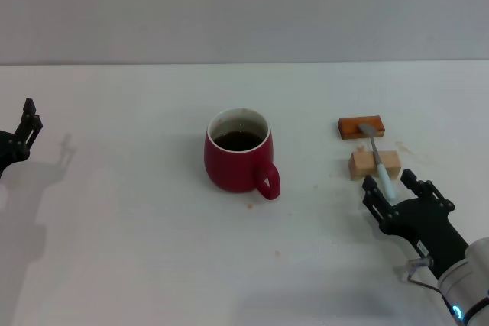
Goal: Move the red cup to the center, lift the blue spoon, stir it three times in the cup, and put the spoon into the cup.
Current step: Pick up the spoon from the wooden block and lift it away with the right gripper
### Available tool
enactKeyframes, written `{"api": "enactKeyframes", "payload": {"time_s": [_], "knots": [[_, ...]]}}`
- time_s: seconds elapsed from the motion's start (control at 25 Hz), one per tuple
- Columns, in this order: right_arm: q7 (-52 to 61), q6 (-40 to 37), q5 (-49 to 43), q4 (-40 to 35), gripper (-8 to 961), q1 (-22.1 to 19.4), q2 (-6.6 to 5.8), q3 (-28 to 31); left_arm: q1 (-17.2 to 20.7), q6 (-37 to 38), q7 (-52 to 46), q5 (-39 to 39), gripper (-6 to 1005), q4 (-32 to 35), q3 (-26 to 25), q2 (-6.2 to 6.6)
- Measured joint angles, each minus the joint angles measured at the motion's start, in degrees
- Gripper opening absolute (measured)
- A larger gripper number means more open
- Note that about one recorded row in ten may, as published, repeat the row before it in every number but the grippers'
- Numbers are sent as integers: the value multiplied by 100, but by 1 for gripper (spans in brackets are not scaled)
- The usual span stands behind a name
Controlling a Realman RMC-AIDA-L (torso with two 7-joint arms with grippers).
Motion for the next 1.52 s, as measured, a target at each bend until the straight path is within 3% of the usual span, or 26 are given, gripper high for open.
{"api": "enactKeyframes", "payload": {"time_s": [0.16, 0.36, 0.76, 1.28, 1.52], "knots": [[64, 1, -30, -18, 681, 0, -12, 4, 0, 0, 0, 0, 847, 0, 0, 0], [67, 2, -34, -23, 511, 9, -15, -1, -9, 0, 0, 0, 848, 17, 0, 0], [74, 124, -26, -22, 516, 53, -17, -5, -17, 0, -5, 0, 848, 18, 9, 0], [77, 141, -28, 0, 301, 70, -17, 9, -18, 8, -9, 0, 848, 27, 27, 0], [85, 324, 4, 15, 212, 35, -11, 288, -64, -33, -9, 0, 848, 114, 11, -1]]}}
